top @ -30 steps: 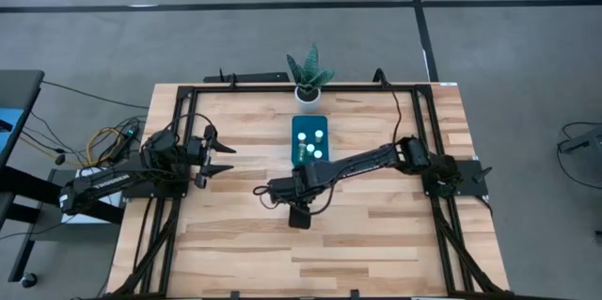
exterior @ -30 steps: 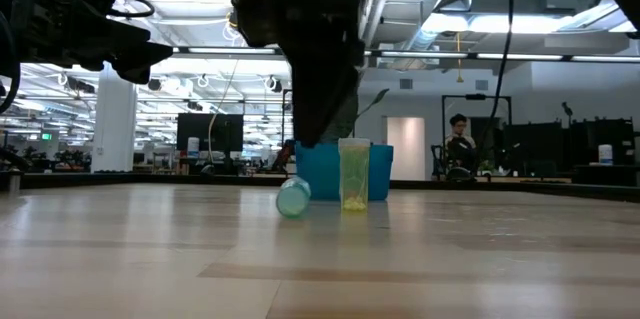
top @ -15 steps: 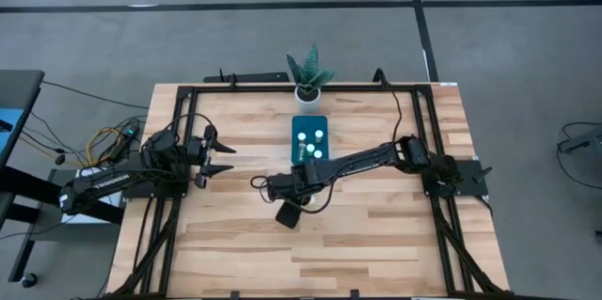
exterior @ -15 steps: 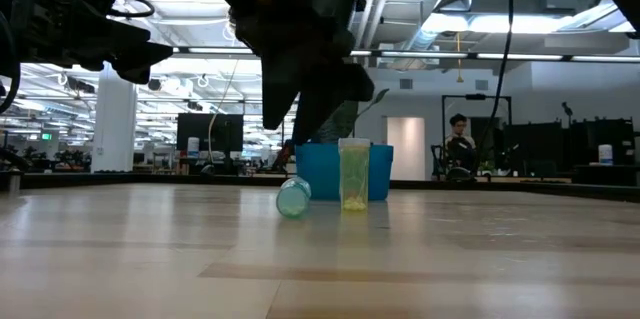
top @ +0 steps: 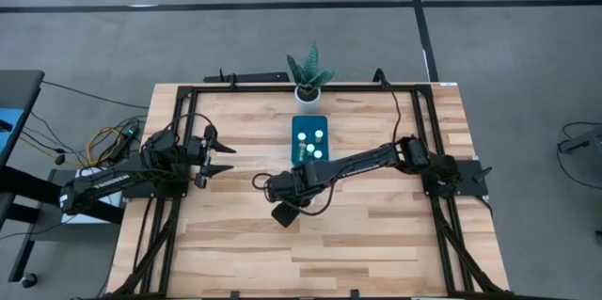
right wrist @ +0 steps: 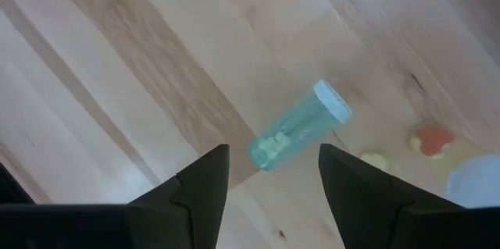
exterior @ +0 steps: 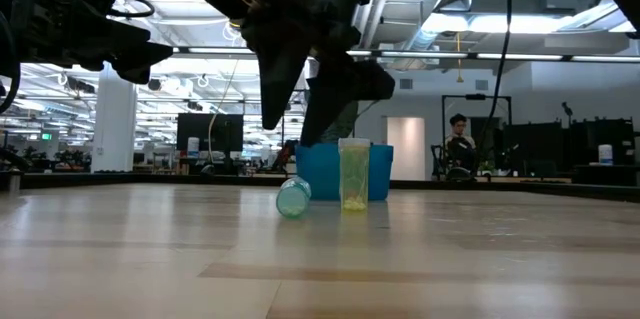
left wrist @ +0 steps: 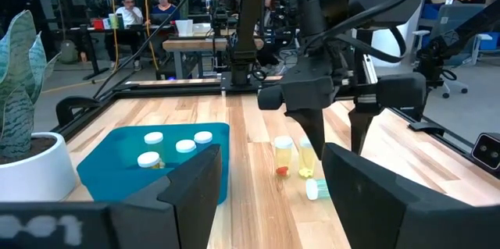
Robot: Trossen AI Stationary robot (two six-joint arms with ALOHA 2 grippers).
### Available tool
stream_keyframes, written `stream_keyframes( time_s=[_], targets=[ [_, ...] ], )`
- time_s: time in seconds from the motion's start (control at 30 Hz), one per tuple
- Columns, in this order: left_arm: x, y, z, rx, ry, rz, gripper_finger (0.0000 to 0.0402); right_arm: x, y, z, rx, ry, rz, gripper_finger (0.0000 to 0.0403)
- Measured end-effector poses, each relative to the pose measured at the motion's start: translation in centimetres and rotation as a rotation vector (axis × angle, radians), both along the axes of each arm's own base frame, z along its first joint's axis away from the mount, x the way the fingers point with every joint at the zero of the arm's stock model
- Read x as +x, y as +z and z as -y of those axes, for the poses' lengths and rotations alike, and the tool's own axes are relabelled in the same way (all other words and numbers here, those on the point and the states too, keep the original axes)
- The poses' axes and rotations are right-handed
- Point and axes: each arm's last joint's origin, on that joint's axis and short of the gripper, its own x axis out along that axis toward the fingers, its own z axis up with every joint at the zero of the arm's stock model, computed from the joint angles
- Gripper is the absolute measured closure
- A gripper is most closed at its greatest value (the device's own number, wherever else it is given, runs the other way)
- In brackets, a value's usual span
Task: Pick and place pill bottles into a basket
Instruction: Put the blue tablet bottle into the bin
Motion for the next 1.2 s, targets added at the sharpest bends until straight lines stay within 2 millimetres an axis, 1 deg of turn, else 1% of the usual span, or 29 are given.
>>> stream_keyframes(
  time_s=[0.1,0.27,0.3,0.4,0.63,1.2],
  targets=[
    [0.0,0.0,0.0,0.000,0.000,0.000,0.0189,-0.1,-0.1,-0.1,-0.007,-0.027,-0.016,0.0214],
    [0.0,0.0,0.0,0.000,0.000,0.000,0.0189,0.3,-2.1,-0.7,0.007,-0.073,-0.056,0.0216],
    [0.0,0.0,0.0,0.000,0.000,0.000,0.0189,0.4,-2.2,-0.9,0.014,-0.079,-0.051,0.0215],
    [0.0,0.0,0.0,0.000,0.000,0.000,0.0189,0.4,-2.1,-1.3,0.011,-0.097,-0.035,0.0216],
    [0.0,0.0,0.0,0.000,0.000,0.000,0.0189,0.2,-2.2,-0.5,-0.028,-0.150,-0.066,0.0223],
    [0.0,0.0,0.0,0.000,-0.001,0.000,0.0189,0.3,-2.3,-0.6,-0.027,-0.176,-0.066,0.0225]
  ],
)
